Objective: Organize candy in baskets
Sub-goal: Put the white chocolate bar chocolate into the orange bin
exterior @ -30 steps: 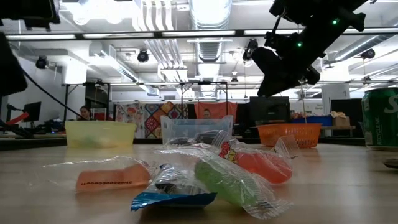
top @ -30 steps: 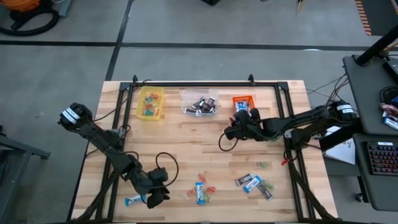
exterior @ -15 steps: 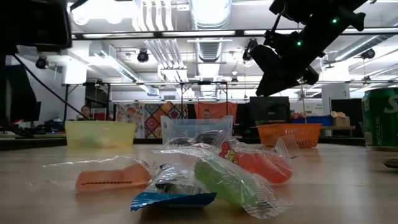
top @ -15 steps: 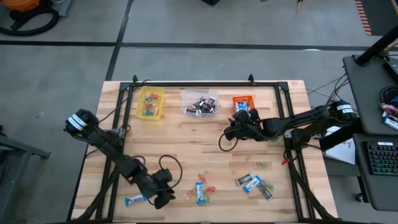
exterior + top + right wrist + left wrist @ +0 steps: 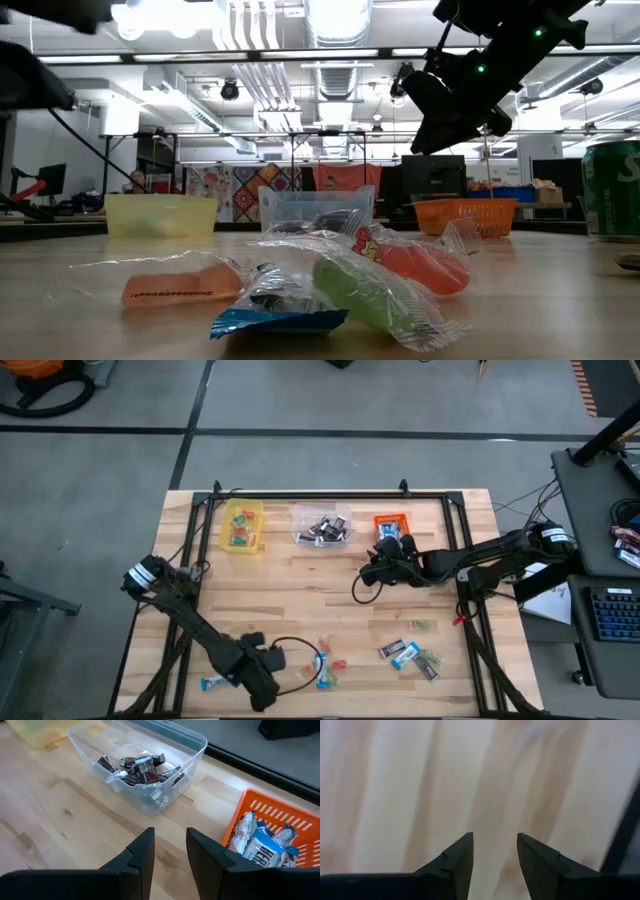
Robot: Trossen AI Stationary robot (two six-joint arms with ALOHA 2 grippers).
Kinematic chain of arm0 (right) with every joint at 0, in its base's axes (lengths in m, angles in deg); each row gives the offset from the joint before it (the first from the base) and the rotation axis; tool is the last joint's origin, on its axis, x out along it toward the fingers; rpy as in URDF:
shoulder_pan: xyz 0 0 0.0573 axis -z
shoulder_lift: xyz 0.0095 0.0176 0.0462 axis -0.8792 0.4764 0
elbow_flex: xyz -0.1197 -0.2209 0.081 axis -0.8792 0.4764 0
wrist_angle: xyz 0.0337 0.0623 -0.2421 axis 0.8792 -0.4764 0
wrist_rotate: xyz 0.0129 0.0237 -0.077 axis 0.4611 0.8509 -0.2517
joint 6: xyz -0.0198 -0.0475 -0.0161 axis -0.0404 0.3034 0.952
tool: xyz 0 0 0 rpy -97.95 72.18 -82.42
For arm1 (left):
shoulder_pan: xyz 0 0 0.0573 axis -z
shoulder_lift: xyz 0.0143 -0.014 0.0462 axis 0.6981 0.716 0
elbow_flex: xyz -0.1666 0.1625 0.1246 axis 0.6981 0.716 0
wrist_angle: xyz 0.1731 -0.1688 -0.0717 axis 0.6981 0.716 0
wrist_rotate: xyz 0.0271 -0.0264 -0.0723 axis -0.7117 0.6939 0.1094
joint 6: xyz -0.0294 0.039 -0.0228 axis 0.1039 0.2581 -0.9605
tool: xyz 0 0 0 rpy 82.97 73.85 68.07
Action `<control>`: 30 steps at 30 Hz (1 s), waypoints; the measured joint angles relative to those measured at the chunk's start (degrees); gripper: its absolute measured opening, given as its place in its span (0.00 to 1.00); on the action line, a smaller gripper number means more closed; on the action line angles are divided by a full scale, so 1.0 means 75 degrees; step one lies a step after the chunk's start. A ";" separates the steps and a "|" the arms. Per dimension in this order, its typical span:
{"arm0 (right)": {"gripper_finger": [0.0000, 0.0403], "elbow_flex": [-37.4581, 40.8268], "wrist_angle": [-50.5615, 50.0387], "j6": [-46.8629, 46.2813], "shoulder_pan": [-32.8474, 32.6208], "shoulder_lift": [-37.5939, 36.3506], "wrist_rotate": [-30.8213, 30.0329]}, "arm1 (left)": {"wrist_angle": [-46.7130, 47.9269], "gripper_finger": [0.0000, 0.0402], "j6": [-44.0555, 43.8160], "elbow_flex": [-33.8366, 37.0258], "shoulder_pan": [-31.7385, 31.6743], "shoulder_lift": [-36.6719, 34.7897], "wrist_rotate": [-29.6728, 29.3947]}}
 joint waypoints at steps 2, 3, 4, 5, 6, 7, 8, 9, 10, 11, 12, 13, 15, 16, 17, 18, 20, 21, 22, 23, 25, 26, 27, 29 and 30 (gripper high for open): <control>0.26 0.0000 -0.0001 0.0003 -0.0013 0.0000 0.0001 | 0.0953 0.33 -0.0284 -0.0216 0.0059 0.0048 0.0398; 0.27 0.0000 -0.0003 0.0002 -0.0013 0.0000 -0.0001 | 0.1309 0.33 -0.0522 -0.0234 0.0091 0.0063 0.0678; 0.27 0.0000 0.0000 0.0003 -0.0013 0.0000 -0.0001 | 0.1644 0.33 -0.0772 -0.0216 0.0128 0.0080 0.1029; 0.27 0.0000 -0.0003 0.0003 -0.0013 0.0000 -0.0002 | 0.1828 0.33 -0.0967 -0.0151 0.0176 0.0083 0.1355; 0.27 0.0000 -0.0003 0.0003 -0.0013 0.0000 -0.0002 | 0.1858 0.33 -0.1082 -0.0090 0.0251 0.0083 0.1540; 0.27 0.0000 -0.0004 0.0003 -0.0013 0.0000 -0.0002 | 0.1810 0.33 -0.1233 -0.0028 0.0349 0.0083 0.1644; 0.27 0.0000 -0.0006 0.0003 -0.0013 0.0000 -0.0002 | 0.1786 0.33 -0.1392 0.0028 0.0466 0.0083 0.1713; 0.27 0.0000 -0.0003 0.0003 -0.0013 0.0000 -0.0002 | 0.1789 0.33 -0.1485 0.0088 0.0587 0.0083 0.1763; 0.26 0.0000 -0.0003 0.0003 -0.0013 0.0000 -0.0002 | 0.1808 0.34 -0.1534 0.0142 0.0703 0.0083 0.1830; 0.26 0.0000 -0.0006 0.0003 -0.0013 0.0000 0.0000 | 0.1812 0.34 -0.1580 0.0190 0.0802 0.0083 0.1955; 0.26 0.0000 -0.0006 0.0003 -0.0013 0.0000 -0.0002 | 0.1818 0.35 -0.1655 0.0218 0.0894 0.0083 0.2043; 0.26 0.0000 -0.0005 0.0003 -0.0013 0.0000 -0.0002 | 0.1827 0.37 -0.1751 0.0241 0.0961 0.0083 0.2118; 0.25 0.0000 -0.0006 0.0000 -0.0013 0.0000 0.0001 | 0.1844 0.40 -0.2007 0.0252 0.1063 0.0083 0.2208; 0.26 0.0000 -0.0006 0.0000 -0.0013 0.0000 0.0001 | 0.1841 0.42 -0.2147 0.0252 0.1106 0.0083 0.2218; 0.26 0.0000 -0.0003 0.0000 -0.0013 0.0000 0.0001 | 0.1840 0.44 -0.2249 0.0252 0.1133 0.0085 0.2219; 0.26 0.0000 -0.0001 0.0000 -0.0013 0.0000 0.0001 | 0.1841 0.46 -0.2321 0.0252 0.1168 0.0104 0.2203; 0.27 0.0000 0.0000 0.0000 -0.0013 0.0000 0.0001 | 0.1809 0.49 -0.2377 0.0252 0.1210 0.0204 0.2168; 0.27 0.0000 0.0000 -0.0001 -0.0013 0.0000 0.0001 | 0.1785 0.50 -0.2374 0.0252 0.1229 0.0258 0.2162; 0.27 0.0000 -0.0001 -0.0003 -0.0013 0.0000 0.0001 | 0.1762 0.51 -0.2350 0.0252 0.1237 0.0320 0.2156; 0.27 0.0000 0.0000 -0.0003 -0.0013 0.0000 0.0001 | 0.1732 0.52 -0.2301 0.0252 0.1245 0.0369 0.2151; 0.27 0.0000 -0.0003 -0.0003 -0.0013 0.0000 0.0021 | 0.1668 0.52 -0.2130 0.0252 0.1249 0.0517 0.2136; 0.26 0.0000 0.0000 -0.0004 -0.0013 0.0000 0.0054 | 0.1665 0.52 -0.2043 0.0252 0.1249 0.0619 0.2118; 0.26 0.0000 -0.0003 -0.0003 -0.0013 0.0000 0.0119 | 0.1672 0.52 -0.1952 0.0245 0.1249 0.0704 0.2131; 0.25 0.0000 -0.0003 -0.0003 -0.0013 0.0000 0.0162 | 0.1680 0.50 -0.1742 0.0219 0.1243 0.0823 0.2144; 0.25 0.0000 0.0000 -0.0005 -0.0014 0.0000 0.0167 | 0.1699 0.49 -0.1618 0.0197 0.1243 0.0915 0.2146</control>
